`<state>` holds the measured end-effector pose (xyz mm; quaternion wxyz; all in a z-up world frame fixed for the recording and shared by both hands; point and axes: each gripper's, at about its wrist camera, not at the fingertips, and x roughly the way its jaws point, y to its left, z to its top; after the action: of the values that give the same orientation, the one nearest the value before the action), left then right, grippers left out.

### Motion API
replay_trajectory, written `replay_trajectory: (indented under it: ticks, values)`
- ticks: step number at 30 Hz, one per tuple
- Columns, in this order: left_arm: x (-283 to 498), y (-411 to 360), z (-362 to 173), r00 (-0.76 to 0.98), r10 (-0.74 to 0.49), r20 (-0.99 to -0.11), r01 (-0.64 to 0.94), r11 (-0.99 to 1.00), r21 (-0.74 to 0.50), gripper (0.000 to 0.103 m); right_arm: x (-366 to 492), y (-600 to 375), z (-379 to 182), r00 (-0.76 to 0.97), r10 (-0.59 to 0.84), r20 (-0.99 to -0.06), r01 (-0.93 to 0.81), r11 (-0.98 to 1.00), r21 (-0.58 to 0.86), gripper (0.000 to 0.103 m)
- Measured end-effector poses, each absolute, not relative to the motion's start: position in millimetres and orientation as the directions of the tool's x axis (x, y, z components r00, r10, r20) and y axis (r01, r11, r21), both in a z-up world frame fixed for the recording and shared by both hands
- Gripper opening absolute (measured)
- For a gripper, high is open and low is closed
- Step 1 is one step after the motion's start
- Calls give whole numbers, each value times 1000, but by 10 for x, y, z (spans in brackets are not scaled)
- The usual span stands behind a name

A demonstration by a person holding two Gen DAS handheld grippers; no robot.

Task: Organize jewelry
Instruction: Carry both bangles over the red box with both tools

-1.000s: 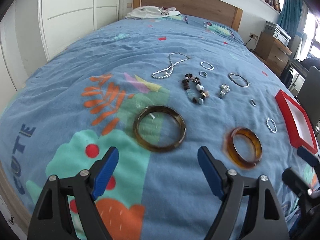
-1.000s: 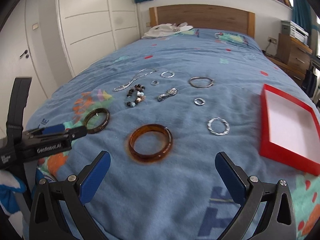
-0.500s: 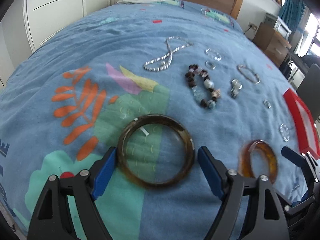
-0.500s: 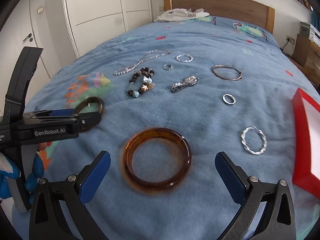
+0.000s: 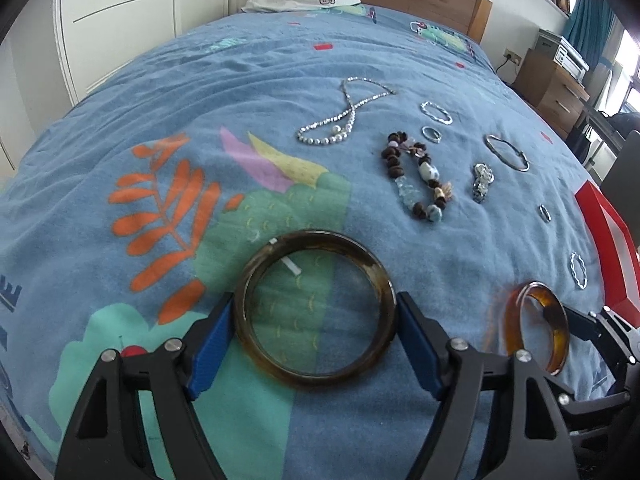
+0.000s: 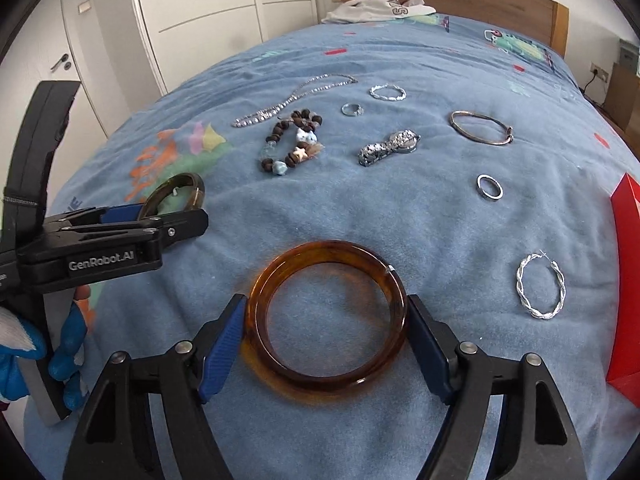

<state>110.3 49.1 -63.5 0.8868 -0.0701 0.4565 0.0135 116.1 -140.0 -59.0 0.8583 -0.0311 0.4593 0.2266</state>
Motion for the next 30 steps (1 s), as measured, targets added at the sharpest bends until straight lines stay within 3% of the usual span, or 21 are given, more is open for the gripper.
replay_trajectory:
  ticks: [7, 14, 24, 30]
  values:
    - [988, 386, -405, 610, -31, -792, -87, 991, -106, 76, 974, -1585, -318, 516, 396, -760, -410, 893, 187, 77]
    - [897, -114, -56, 637, -116, -762, 7, 989, -145, 76, 790, -2189, -6, 587, 352, -729, -332, 926, 180, 77]
    - [1034, -1539, 446, 629, -315, -711, 250, 948, -200, 76, 763, -3644, 343, 671, 172, -721, -155, 984, 91, 77]
    - [1311, -2496, 504, 579, -379, -722, 392, 906, -162, 76, 1012, -4335, 407, 665, 160, -730, -149, 986, 81, 77]
